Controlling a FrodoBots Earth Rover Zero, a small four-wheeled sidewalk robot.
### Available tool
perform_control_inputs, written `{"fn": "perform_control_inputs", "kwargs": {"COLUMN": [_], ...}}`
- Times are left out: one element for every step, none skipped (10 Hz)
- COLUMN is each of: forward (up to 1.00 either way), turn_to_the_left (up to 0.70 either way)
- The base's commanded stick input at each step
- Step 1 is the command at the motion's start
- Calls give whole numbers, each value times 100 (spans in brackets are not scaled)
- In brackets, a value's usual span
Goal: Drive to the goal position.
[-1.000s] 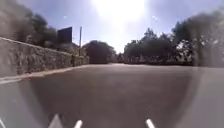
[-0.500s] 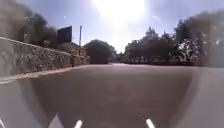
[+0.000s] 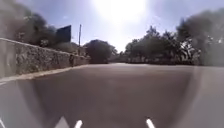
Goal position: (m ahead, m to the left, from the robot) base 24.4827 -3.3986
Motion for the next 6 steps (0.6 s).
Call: {"fn": "perform_control_inputs", "kwargs": {"forward": [85, 85, 85, 85, 85, 85], "turn_to_the_left": [0, 0, 0, 0, 0, 0]}}
